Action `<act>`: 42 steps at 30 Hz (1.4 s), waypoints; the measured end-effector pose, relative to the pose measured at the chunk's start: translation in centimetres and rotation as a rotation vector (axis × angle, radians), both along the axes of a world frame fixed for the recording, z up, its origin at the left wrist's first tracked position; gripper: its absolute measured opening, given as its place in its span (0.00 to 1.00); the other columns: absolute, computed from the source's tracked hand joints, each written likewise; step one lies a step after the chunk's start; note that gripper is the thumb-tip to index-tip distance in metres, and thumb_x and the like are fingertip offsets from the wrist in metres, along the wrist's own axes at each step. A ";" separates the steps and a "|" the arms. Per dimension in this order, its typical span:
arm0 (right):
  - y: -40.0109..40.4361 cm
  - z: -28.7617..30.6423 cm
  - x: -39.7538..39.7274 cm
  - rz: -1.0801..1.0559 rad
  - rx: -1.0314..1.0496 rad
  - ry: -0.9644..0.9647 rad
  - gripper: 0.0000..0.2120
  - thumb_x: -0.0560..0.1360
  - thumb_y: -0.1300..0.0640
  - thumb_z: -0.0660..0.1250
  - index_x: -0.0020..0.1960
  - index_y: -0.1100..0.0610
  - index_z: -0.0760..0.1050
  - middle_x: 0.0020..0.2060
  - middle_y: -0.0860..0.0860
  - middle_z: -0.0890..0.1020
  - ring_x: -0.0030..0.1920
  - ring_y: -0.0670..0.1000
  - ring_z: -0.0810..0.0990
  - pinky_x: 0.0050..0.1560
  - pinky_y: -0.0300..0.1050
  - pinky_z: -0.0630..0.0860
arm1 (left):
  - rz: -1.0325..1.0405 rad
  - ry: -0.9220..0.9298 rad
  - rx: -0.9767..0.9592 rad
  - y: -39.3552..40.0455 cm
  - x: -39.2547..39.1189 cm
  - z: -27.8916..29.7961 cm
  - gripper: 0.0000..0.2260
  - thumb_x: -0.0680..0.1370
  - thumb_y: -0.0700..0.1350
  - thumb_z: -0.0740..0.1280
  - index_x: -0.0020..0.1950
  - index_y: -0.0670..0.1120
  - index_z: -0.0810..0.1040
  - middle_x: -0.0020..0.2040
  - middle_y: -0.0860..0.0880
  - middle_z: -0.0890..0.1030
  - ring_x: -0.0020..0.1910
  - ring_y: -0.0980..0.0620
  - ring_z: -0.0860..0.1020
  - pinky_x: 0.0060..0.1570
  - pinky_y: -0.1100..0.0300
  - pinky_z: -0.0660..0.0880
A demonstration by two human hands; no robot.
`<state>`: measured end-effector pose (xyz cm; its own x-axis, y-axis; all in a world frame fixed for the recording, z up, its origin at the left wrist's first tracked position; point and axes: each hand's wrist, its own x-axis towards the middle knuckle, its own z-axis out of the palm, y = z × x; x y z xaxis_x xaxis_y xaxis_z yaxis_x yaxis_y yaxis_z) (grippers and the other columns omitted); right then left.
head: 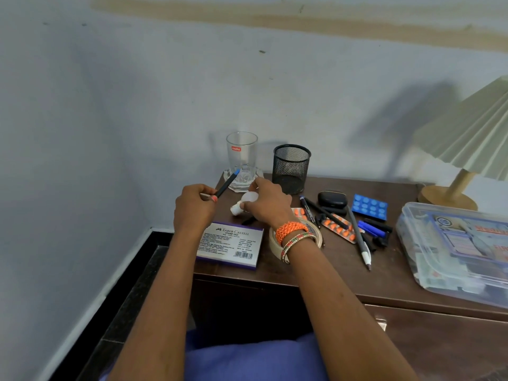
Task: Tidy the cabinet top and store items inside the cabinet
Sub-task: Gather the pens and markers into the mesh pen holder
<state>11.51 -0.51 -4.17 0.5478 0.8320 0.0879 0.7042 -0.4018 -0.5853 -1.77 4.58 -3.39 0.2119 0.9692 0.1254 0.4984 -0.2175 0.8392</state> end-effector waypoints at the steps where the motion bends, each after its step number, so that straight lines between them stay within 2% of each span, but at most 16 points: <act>1: 0.1 -0.1 0.0 0.000 -0.011 0.004 0.19 0.72 0.51 0.70 0.60 0.54 0.71 0.60 0.54 0.76 0.62 0.55 0.72 0.66 0.55 0.61 | -0.006 0.011 -0.001 0.1 -0.1 -0.1 0.08 0.77 0.40 0.66 0.55 0.44 0.80 0.53 0.43 0.81 0.52 0.46 0.78 0.49 0.55 0.74; 6: 0.5 -0.4 -0.1 0.019 -0.044 0.032 0.19 0.72 0.54 0.68 0.62 0.56 0.72 0.62 0.55 0.75 0.64 0.56 0.72 0.65 0.51 0.61 | -0.038 0.052 0.007 0.2 0.3 -0.4 0.09 0.77 0.40 0.66 0.56 0.44 0.79 0.54 0.42 0.81 0.50 0.48 0.77 0.46 0.57 0.71; 9: 0.6 -0.4 -0.1 0.031 -0.057 0.046 0.20 0.72 0.53 0.69 0.61 0.57 0.72 0.61 0.56 0.76 0.64 0.57 0.72 0.68 0.55 0.63 | -0.053 0.072 0.020 0.2 0.7 -0.6 0.08 0.77 0.40 0.65 0.56 0.45 0.79 0.53 0.42 0.81 0.46 0.51 0.74 0.45 0.57 0.69; 15: 0.5 -0.3 0.1 0.065 -0.040 0.046 0.18 0.72 0.56 0.69 0.60 0.58 0.72 0.60 0.58 0.76 0.61 0.57 0.74 0.66 0.56 0.67 | -0.049 0.091 0.041 0.3 1.1 -0.9 0.08 0.77 0.40 0.66 0.54 0.45 0.79 0.52 0.43 0.81 0.46 0.50 0.75 0.46 0.57 0.71; 21: 0.5 -0.4 0.5 0.068 -0.027 0.044 0.20 0.73 0.56 0.68 0.63 0.58 0.72 0.61 0.56 0.76 0.63 0.57 0.73 0.63 0.48 0.67 | -0.040 0.099 0.051 0.5 1.2 -1.1 0.08 0.76 0.40 0.66 0.54 0.45 0.79 0.52 0.43 0.81 0.46 0.49 0.76 0.46 0.57 0.72; 29: 0.8 -0.6 0.7 0.065 -0.026 0.053 0.19 0.72 0.57 0.69 0.62 0.57 0.72 0.61 0.56 0.76 0.63 0.57 0.74 0.65 0.54 0.68 | -0.030 0.111 0.062 0.7 1.4 -1.3 0.07 0.77 0.40 0.66 0.54 0.46 0.79 0.52 0.43 0.81 0.45 0.50 0.75 0.45 0.56 0.72; 32: 0.7 -0.7 0.9 0.057 -0.018 0.037 0.21 0.72 0.56 0.69 0.63 0.57 0.71 0.61 0.57 0.76 0.63 0.57 0.74 0.64 0.53 0.68 | -0.040 0.117 0.090 0.5 1.5 -1.2 0.07 0.76 0.40 0.66 0.54 0.46 0.79 0.51 0.44 0.81 0.45 0.49 0.75 0.45 0.56 0.72; 35: 0.2 -0.1 1.1 0.014 -0.007 -0.022 0.23 0.71 0.54 0.68 0.64 0.56 0.69 0.60 0.56 0.77 0.63 0.58 0.73 0.66 0.57 0.64 | -0.063 0.095 0.144 0.0 1.7 -0.6 0.08 0.76 0.39 0.65 0.54 0.46 0.80 0.50 0.44 0.81 0.45 0.49 0.76 0.44 0.56 0.73; 37: -0.5 0.7 1.7 -0.040 0.042 -0.055 0.20 0.69 0.56 0.67 0.60 0.54 0.71 0.57 0.54 0.78 0.62 0.57 0.74 0.65 0.59 0.63 | -0.096 0.056 0.166 -0.6 2.2 -0.1 0.08 0.77 0.39 0.65 0.53 0.46 0.80 0.51 0.45 0.82 0.47 0.49 0.77 0.46 0.56 0.73; 42: -3.7 2.8 5.0 -0.293 0.074 -0.171 0.17 0.72 0.58 0.63 0.59 0.48 0.76 0.59 0.54 0.77 0.64 0.58 0.71 0.64 0.56 0.59 | -0.158 0.027 0.158 -1.6 3.6 -0.1 0.09 0.77 0.39 0.65 0.52 0.49 0.81 0.53 0.46 0.81 0.50 0.48 0.78 0.50 0.54 0.75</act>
<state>16.52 -4.24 -1.38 0.7347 0.6295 0.2528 0.6554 -0.5625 -0.5041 1.85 2.94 -3.51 0.3646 0.8925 0.2656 0.4697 -0.4226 0.7751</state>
